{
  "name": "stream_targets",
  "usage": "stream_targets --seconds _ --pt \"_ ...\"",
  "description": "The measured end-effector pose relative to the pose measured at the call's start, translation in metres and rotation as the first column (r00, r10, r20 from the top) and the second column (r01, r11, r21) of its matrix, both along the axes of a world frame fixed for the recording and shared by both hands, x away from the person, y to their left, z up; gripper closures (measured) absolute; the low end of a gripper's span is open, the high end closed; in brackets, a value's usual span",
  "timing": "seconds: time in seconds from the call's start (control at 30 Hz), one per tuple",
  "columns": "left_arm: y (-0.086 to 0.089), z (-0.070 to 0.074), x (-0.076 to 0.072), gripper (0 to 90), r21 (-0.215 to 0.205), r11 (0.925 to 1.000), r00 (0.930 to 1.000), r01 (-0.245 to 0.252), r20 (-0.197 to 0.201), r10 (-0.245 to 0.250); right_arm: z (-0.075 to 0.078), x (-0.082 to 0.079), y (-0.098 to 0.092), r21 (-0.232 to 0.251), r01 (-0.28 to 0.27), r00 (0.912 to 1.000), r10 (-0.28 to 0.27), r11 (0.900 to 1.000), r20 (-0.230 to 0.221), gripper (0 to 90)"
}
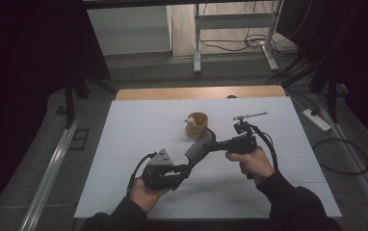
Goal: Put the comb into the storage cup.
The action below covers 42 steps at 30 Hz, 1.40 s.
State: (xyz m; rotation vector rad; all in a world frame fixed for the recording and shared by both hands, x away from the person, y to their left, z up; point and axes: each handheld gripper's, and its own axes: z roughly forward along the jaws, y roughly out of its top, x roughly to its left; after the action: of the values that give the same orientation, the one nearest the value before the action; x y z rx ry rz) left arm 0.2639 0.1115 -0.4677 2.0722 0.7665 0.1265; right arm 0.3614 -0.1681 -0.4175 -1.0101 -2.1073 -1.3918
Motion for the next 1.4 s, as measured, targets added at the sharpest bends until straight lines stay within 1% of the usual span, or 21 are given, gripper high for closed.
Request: stream_targets --seconds 0.03,0.07,0.1,0.17,0.27,0.3,0.37,0.43,0.5,0.7,0.73,0.77,0.8,0.83,0.87,0.9,0.97,1.0,1.27,1.3,1.4 --pt "0.000 0.000 0.000 64.6 0.000 1.0000 1.0000 0.000 0.000 0.000 0.000 0.000 0.000 0.000 0.000 1.0000 0.000 1.000 0.000 84.5" --pt "0.001 0.000 0.000 64.6 -0.002 1.0000 1.0000 -0.004 0.000 0.004 0.001 0.000 0.000 -0.009 0.005 0.9999 -0.005 1.000 0.012 84.5" --pt "0.001 0.000 0.000 62.4 -0.005 1.0000 1.0000 -0.008 -0.003 0.008 0.002 0.000 0.000 -0.018 0.006 0.9997 -0.006 1.000 0.025 84.5" --pt "0.003 0.000 0.001 54.1 -0.012 0.9998 0.9999 -0.014 -0.005 0.014 0.003 -0.001 -0.001 -0.012 0.008 0.9994 -0.007 1.000 0.034 84.4" --pt "0.003 -0.001 0.001 42.6 -0.011 0.9997 0.9998 -0.020 -0.009 0.019 0.004 -0.001 -0.002 -0.023 0.005 0.9985 -0.003 1.000 0.055 84.4" --pt "0.003 -0.001 0.001 42.6 -0.009 0.9997 0.9997 -0.021 -0.011 0.021 0.004 -0.001 -0.002 -0.023 0.005 0.9985 -0.003 1.000 0.055 84.4" --pt "0.003 -0.002 0.001 37.7 -0.008 0.9996 0.9996 -0.027 -0.010 0.027 0.004 -0.002 -0.001 -0.023 0.003 0.9978 -0.002 1.000 0.066 84.4" --pt "0.004 -0.002 0.002 31.9 -0.006 0.9995 0.9995 -0.032 -0.008 0.032 0.005 -0.003 -0.001 -0.025 0.000 0.9970 0.002 1.000 0.077 84.4" --pt "0.006 -0.002 0.003 24.8 -0.010 0.9992 0.9992 -0.039 -0.005 0.039 0.006 -0.004 -0.001 -0.027 0.001 0.9951 0.001 1.000 0.099 84.4" --pt "0.011 -0.002 0.004 15.3 -0.036 0.9979 0.9983 -0.054 -0.023 0.053 0.007 -0.004 -0.003 -0.026 0.001 0.9921 0.003 1.000 0.125 84.4" --pt "0.013 -0.002 0.004 13.4 -0.048 0.9967 0.9976 -0.065 -0.025 0.064 0.007 -0.004 -0.003 -0.029 0.001 0.9916 0.002 1.000 0.129 84.4" --pt "0.013 -0.002 0.004 11.8 -0.048 0.9967 0.9976 -0.065 -0.025 0.064 0.007 -0.005 -0.003 -0.033 0.002 0.9911 0.003 0.999 0.133 84.4" --pt "0.016 -0.002 0.004 10.6 -0.051 0.9953 0.9965 -0.082 -0.020 0.082 0.007 -0.005 -0.003 -0.036 0.003 0.9904 0.002 0.999 0.139 84.4" --pt "0.016 -0.002 0.004 9.4 -0.051 0.9953 0.9965 -0.082 -0.020 0.082 0.007 -0.005 -0.003 -0.036 0.003 0.9904 0.002 0.999 0.139 84.4" --pt "0.017 -0.002 0.004 7.7 -0.032 0.9945 0.9950 -0.100 -0.008 0.100 0.008 -0.006 -0.003 -0.040 0.002 0.9892 0.003 0.999 0.147 84.4" --pt "0.018 -0.001 0.004 6.0 -0.032 0.9942 0.9948 -0.102 -0.003 0.102 0.008 -0.006 -0.003 -0.042 0.003 0.9886 0.003 0.999 0.150 84.4" --pt "0.019 -0.001 0.003 4.3 -0.035 0.9941 0.9947 -0.103 -0.002 0.103 0.008 -0.006 -0.003 -0.045 0.005 0.9879 0.002 0.999 0.155 84.4" --pt "0.021 -0.001 0.003 3.5 -0.037 0.9940 0.9947 -0.103 -0.007 0.103 0.008 -0.007 -0.003 -0.051 0.011 0.9859 -0.002 0.999 0.167 84.4" --pt "0.027 -0.001 0.002 0.7 -0.025 0.9945 0.9948 -0.101 -0.007 0.101 0.011 -0.007 -0.006 -0.067 0.029 0.9811 -0.016 0.997 0.193 84.4" --pt "0.030 -0.001 0.002 0.2 -0.027 0.9942 0.9946 -0.104 -0.009 0.104 0.011 -0.007 -0.006 -0.072 0.036 0.9790 -0.020 0.997 0.203 84.4" --pt "0.033 -0.001 0.001 0.0 -0.024 0.9935 0.9938 -0.111 -0.009 0.111 0.012 -0.007 -0.007 -0.075 0.040 0.9776 -0.024 0.996 0.209 84.4"
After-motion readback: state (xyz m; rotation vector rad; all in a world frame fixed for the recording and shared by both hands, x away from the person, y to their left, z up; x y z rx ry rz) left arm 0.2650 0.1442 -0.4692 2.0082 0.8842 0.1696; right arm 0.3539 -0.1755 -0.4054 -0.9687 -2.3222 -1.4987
